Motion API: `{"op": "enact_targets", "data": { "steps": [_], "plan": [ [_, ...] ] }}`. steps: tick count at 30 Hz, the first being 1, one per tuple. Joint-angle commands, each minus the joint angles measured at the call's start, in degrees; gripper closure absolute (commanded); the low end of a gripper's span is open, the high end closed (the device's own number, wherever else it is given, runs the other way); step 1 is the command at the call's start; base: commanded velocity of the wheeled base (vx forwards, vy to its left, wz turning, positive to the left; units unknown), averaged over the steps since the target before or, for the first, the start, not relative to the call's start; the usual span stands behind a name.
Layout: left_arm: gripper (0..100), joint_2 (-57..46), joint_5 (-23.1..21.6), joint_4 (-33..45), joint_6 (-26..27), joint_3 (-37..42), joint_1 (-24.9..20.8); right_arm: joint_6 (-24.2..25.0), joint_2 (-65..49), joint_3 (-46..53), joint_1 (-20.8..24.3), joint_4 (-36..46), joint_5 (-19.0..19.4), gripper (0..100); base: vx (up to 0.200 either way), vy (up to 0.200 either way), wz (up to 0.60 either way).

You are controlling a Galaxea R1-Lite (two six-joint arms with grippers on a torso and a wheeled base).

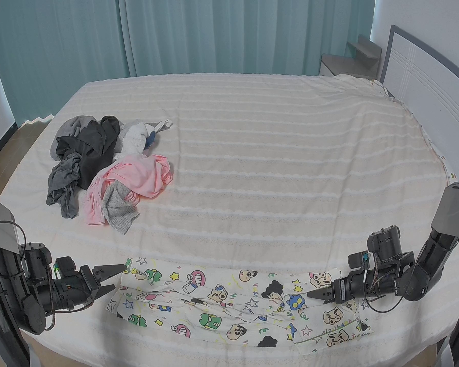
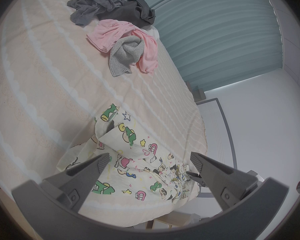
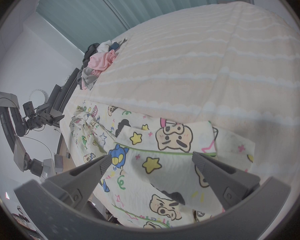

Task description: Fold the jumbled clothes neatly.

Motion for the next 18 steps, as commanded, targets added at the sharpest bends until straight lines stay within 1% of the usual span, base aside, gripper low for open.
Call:
{"op": "enact_targets", "data": {
  "steps": [1, 7, 8, 10, 12, 14, 16, 18],
  "plan": [
    [0, 0.1, 0.0, -1.0, 0.0, 1.0, 0.1, 0.7, 1.7, 1.2, 0.0, 0.0, 0.0, 0, 0.0, 0.0, 0.0],
    [0, 0.0, 0.0, -1.0, 0.0, 1.0, 0.1, 1.0, 0.4, 1.9, 0.2, -0.5, -0.3, 0, 0.0, 0.0, 0.0],
    [0, -0.2, 0.0, -1.0, 0.1, 1.0, 0.2, 1.2, -2.7, 3.1, -0.5, -2.6, -0.4, 0, 0.0, 0.0, 0.0],
    [0, -0.5, 0.0, -1.0, 0.1, 1.0, 0.3, 1.8, -5.4, 4.3, -1.3, -3.9, -0.5, 0, 0.0, 0.0, 0.0],
    [0, -1.3, 0.3, -1.0, 0.6, 1.0, 0.3, 4.2, -12.0, 7.5, -1.5, -5.9, -1.1, 0, 0.0, 0.0, 0.0],
    [0, -2.9, 0.8, -1.0, 2.4, 1.0, 0.3, 5.5, -17.9, 10.7, -1.5, -7.6, -3.3, 0, 0.0, 0.0, 0.0],
    [0, -4.6, 2.4, -1.0, 6.8, 1.0, 0.3, 6.0, -24.5, 14.2, -1.5, -9.7, -6.7, 0, 0.0, 0.0, 0.0],
    [0, -5.1, 4.2, -1.0, 10.5, 0.9, 0.2, 6.2, -29.5, 16.9, -1.8, -10.8, -8.6, 0, 0.0, 0.0, 0.0]
  ]
}}
